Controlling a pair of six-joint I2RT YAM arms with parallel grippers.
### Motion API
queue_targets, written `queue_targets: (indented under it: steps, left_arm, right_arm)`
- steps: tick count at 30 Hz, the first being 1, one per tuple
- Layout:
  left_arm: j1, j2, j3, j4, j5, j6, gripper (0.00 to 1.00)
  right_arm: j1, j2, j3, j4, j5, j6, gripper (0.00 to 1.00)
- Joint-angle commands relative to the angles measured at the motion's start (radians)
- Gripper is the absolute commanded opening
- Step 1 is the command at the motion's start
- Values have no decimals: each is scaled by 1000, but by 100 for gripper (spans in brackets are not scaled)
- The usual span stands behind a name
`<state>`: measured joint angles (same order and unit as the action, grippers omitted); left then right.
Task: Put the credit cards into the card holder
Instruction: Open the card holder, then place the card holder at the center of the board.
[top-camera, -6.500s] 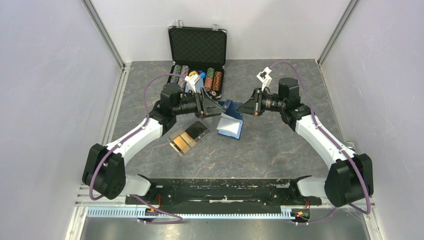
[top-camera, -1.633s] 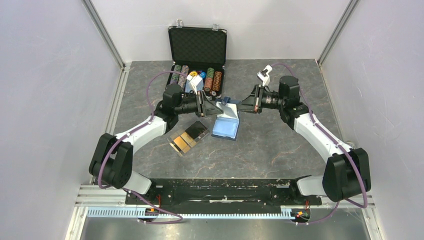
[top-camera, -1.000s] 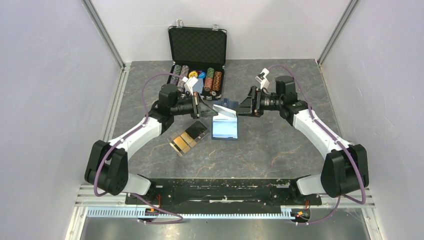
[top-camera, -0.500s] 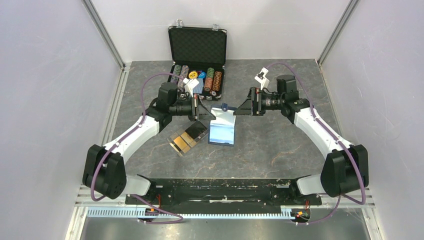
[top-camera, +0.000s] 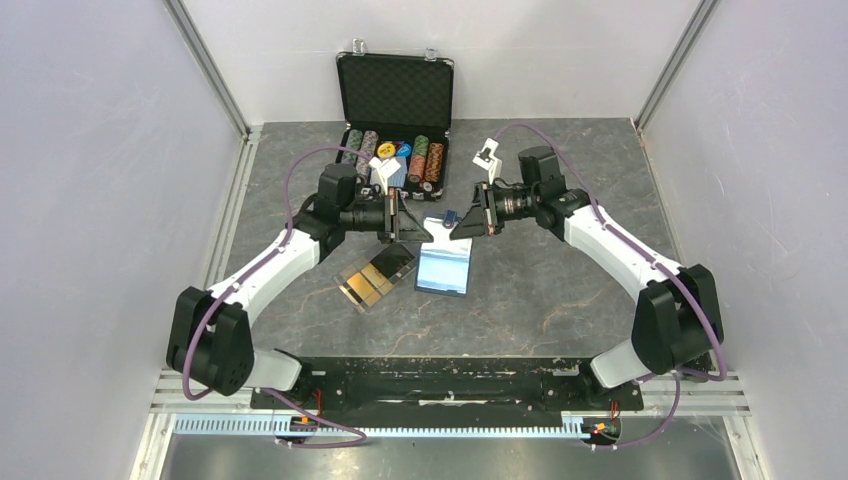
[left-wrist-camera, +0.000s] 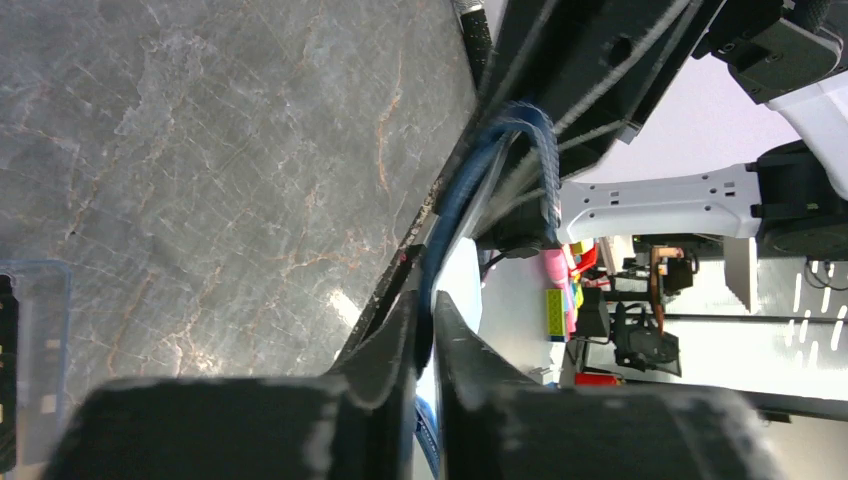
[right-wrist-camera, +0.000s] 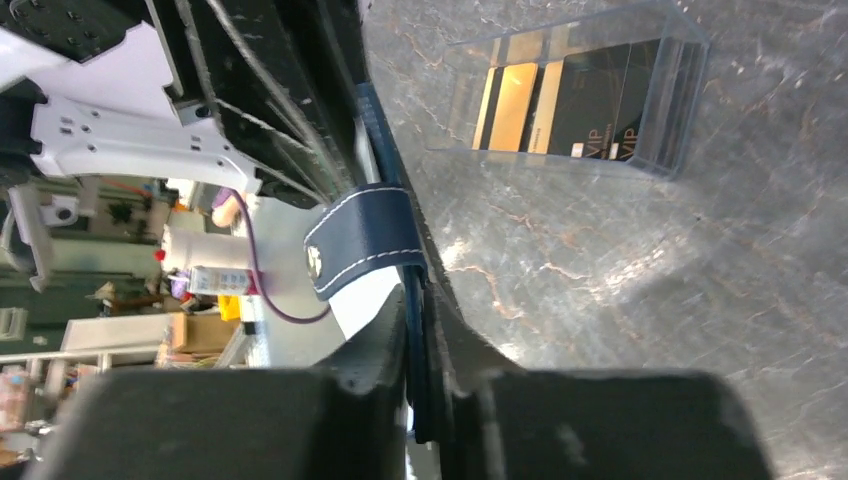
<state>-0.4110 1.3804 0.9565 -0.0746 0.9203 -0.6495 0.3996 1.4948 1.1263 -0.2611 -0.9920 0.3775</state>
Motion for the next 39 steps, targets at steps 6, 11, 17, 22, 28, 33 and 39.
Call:
queue_targets:
  steps: [6, 11, 17, 22, 28, 33, 39]
  left_arm:
    - [3, -21, 7, 37, -17, 3, 68]
    - [2, -17, -41, 68, 8, -15, 76]
    - [-6, 10, -87, 232, 59, -117, 74]
    - [-12, 30, -81, 264, 60, -140, 48]
    - [-13, 27, -60, 219, 58, -120, 2]
    - [-15, 16, -18, 46, 52, -9, 2]
    - [-28, 9, 0, -23, 81, 29, 2]
  right_arm:
    - [-30, -42, 17, 60, 64, 50, 0]
    - [-96, -124, -97, 309, 42, 254, 0]
    - [-110, -161, -189, 539, 11, 444, 0]
    - [-109, -159, -203, 574, 3, 476, 0]
    - [-116, -143, -145, 321, 69, 282, 36]
    - [-116, -100, -29, 3, 165, 38, 68]
    - [-114, -70, -3, -94, 187, -60, 76]
